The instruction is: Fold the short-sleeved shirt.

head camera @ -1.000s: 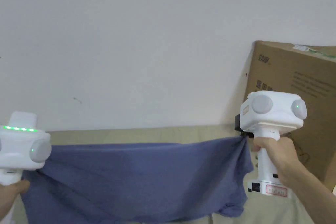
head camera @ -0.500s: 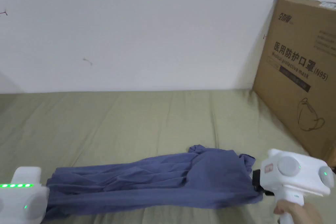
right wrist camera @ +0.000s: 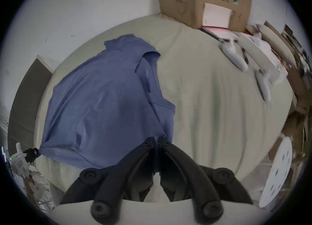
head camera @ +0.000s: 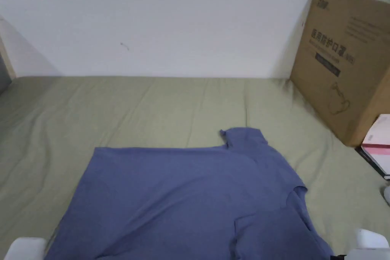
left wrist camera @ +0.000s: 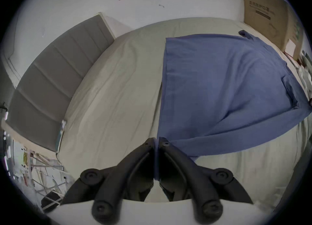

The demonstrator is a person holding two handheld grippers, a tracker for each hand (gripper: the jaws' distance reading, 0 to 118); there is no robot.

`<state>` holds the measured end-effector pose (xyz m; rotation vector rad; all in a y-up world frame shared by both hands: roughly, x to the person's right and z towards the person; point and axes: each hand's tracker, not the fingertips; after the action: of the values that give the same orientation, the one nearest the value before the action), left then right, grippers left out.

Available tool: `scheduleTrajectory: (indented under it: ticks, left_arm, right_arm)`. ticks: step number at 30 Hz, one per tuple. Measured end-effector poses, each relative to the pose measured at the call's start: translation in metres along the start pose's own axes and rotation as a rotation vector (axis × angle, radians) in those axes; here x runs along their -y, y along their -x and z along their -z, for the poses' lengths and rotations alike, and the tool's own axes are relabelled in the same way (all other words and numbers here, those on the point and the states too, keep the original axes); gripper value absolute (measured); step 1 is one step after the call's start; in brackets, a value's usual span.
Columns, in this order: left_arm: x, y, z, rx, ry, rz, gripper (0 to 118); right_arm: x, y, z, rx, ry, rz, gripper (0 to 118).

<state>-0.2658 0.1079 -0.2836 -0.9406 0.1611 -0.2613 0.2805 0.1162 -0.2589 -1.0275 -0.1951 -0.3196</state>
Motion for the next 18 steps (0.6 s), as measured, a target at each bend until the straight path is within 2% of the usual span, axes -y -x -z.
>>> scheduleTrajectory:
  ticks: [2, 7, 8, 9, 10, 11, 12, 13, 14, 18]
  left_arm:
    - [0.018, -0.001, -0.015, -0.009, 0.005, 0.013, 4]
    - [0.048, 0.003, -0.033, 0.022, 0.0, -0.03, 4]
    - [0.05, 0.002, -0.033, 0.029, 0.005, -0.036, 7]
    - [0.052, 0.002, -0.034, 0.035, 0.004, -0.043, 18]
    - [0.053, 0.002, -0.035, 0.036, -0.004, -0.053, 37]
    - [0.052, 0.002, -0.036, 0.033, -0.002, -0.047, 70]
    - [0.052, 0.003, -0.036, 0.038, -0.007, -0.05, 89]
    - [0.051, 0.006, -0.038, 0.059, -0.015, -0.064, 95]
    - [0.05, 0.008, -0.042, 0.089, -0.021, -0.083, 92]
    - [0.048, 0.018, -0.065, 0.217, -0.049, -0.171, 91]
  right_arm:
    - [0.028, -0.01, -0.011, -0.007, 0.016, -0.015, 5]
    - [0.06, -0.024, -0.017, 0.002, 0.026, 0.018, 5]
    - [0.06, -0.024, -0.018, -0.002, 0.019, 0.028, 5]
    - [0.058, -0.024, -0.018, -0.012, 0.005, 0.039, 5]
    - [0.056, -0.022, -0.019, -0.008, -0.004, 0.039, 8]
    - [0.054, -0.019, -0.021, -0.003, -0.018, 0.024, 23]
    - [0.053, -0.014, -0.023, 0.024, -0.03, -0.017, 39]
    - [0.053, -0.009, -0.026, 0.056, -0.041, -0.05, 59]
    - [0.05, -0.006, -0.029, 0.075, -0.061, -0.093, 74]
    - [0.051, 0.014, -0.047, 0.091, -0.127, -0.187, 78]
